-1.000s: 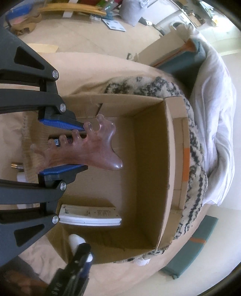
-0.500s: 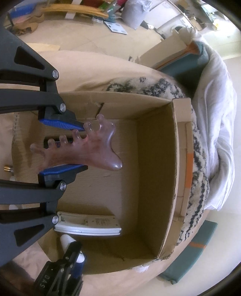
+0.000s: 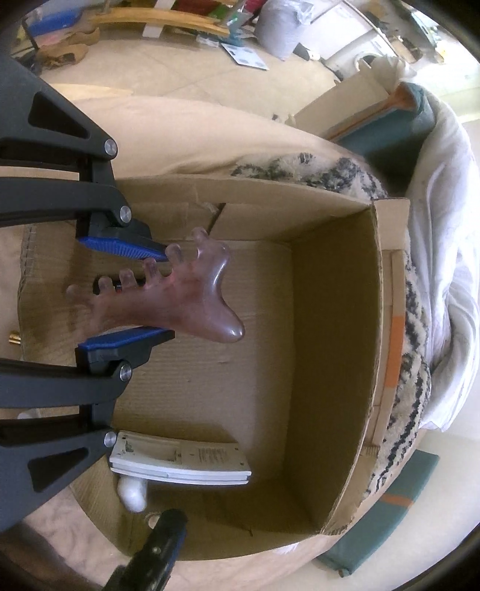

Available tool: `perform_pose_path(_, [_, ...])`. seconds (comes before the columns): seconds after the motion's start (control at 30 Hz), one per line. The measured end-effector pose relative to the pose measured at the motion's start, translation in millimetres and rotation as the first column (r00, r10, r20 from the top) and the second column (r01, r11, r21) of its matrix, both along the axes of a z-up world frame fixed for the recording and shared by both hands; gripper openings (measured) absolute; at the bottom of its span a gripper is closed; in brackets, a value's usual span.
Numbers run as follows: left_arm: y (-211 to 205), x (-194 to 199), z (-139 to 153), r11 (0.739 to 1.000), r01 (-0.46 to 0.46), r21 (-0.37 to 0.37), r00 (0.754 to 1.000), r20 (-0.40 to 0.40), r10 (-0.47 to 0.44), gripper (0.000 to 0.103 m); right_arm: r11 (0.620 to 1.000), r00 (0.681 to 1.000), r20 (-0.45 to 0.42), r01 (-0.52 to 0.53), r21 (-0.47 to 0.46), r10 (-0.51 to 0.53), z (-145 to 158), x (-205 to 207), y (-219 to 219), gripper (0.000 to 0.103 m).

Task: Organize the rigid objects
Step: 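Carry both items into the box and open both tools, then grasp an AA battery with the left tool while the right tool reaches the pill bottle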

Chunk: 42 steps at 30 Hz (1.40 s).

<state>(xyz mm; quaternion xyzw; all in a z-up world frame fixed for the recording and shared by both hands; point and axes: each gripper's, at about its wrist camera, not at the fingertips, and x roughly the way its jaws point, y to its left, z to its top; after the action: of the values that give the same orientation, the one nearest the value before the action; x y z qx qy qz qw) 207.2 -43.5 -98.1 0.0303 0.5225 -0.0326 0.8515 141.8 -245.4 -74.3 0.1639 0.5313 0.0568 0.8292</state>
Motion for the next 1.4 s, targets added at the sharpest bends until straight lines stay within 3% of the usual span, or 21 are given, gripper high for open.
perform_pose_path(0.07, [-1,0,1,1.000,-0.001,0.010,1.000,0.010,0.001,0.033,1.000,1.000,0.010,-0.004,0.013,0.004,2,-2,1,0.067])
perform_pose_path(0.13, [0,0,3,1.000,-0.006,0.019,1.000,0.021,0.005,0.048,1.000,1.000,0.024,-0.012,0.023,0.011,6,-2,3,0.074])
perform_pose_path(0.2, [1,-1,5,1.000,-0.003,-0.010,1.000,0.024,0.003,0.056,0.999,0.999,0.040,-0.019,0.029,0.018,9,-3,6,0.081])
perform_pose_path(0.3, [1,0,7,1.000,-0.002,-0.028,1.000,0.020,0.002,0.062,0.999,0.998,0.058,-0.019,0.029,0.017,13,-2,7,0.084])
perform_pose_path(0.77, [1,-5,16,0.999,-0.003,-0.036,1.000,0.028,0.004,0.063,0.999,0.998,0.057,-0.010,0.049,0.007,14,-4,5,0.084])
perform_pose_path(0.93, [14,-20,42,0.998,-0.002,-0.067,0.997,0.072,0.007,0.063,0.995,0.998,0.057,0.013,0.100,-0.018,16,-9,0,0.084])
perform_pose_path(1.07, [35,-31,63,0.992,-0.054,-0.113,0.994,0.088,0.064,0.063,0.993,0.997,0.070,0.028,0.118,-0.037,23,-17,-4,0.084])
perform_pose_path(1.27, [54,-58,64,0.989,-0.096,-0.113,0.993,0.059,0.103,0.063,0.991,0.995,0.084,0.035,0.127,-0.046,32,-37,-6,0.084])
perform_pose_path(1.4, [64,-74,43,0.984,-0.150,-0.101,0.989,-0.023,0.148,0.063,0.990,0.995,0.083,0.049,0.133,-0.061,34,-49,-10,0.084])
